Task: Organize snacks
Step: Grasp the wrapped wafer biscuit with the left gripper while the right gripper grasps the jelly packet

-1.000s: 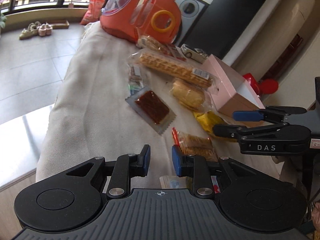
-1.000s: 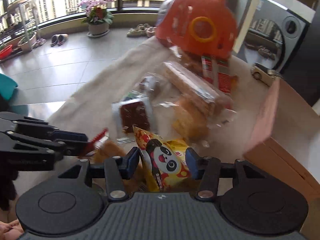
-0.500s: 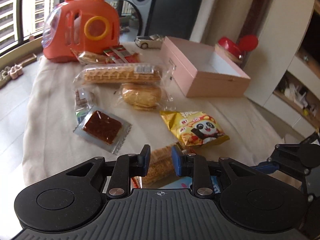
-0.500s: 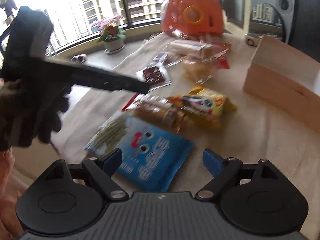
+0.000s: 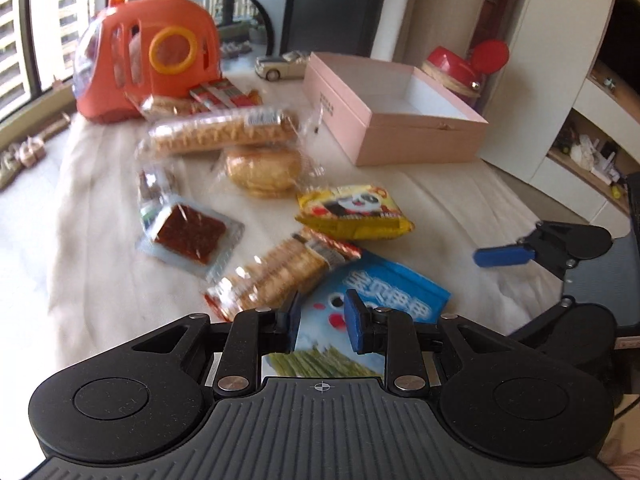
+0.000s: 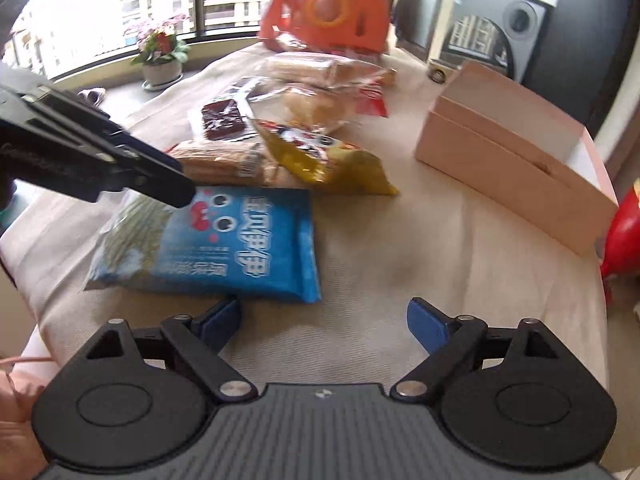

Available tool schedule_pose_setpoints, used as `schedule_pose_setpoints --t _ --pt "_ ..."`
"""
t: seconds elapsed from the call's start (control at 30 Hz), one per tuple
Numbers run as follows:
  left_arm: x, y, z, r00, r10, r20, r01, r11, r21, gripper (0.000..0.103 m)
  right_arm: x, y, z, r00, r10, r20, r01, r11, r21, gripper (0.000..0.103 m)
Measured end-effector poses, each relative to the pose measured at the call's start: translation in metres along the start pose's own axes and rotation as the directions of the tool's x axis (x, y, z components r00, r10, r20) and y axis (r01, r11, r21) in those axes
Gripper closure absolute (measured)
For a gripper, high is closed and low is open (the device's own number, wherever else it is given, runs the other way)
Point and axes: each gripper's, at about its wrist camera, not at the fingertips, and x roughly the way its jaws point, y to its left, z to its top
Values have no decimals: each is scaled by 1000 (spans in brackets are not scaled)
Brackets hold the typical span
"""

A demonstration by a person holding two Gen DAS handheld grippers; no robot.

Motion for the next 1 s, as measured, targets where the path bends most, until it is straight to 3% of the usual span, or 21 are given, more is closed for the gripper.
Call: schedule_pose_setpoints --t 0.1,0.3,0.43,0.57,0.8,0.93,1.0 --pt "9 -3 7 999 49 -15 -48 997 68 75 0 -8 -5 1000 11 0 -11 999 40 11" --pt "27 -12 14 996 80 -41 -70 977 202 74 3 -13 -8 1000 7 2 -7 997 73 7" --pt "35 -9 19 991 133 -19 -125 968 217 72 -1 -7 -4 999 42 24 -44 996 77 7" --pt "37 -2 24 993 121 -14 -116 974 196 70 -8 -10 6 993 96 62 -103 986 130 7" --pt "36 3 20 987 161 12 -160 965 206 70 -26 -33 21 992 38 124 -69 966 251 7" --pt "29 -1 14 999 52 -17 -45 965 259 57 -25 -38 31 993 13 118 -46 961 273 7" --pt "27 -1 12 999 -23 -49 34 969 243 57 -21 -38 40 993 31 114 -63 957 285 7"
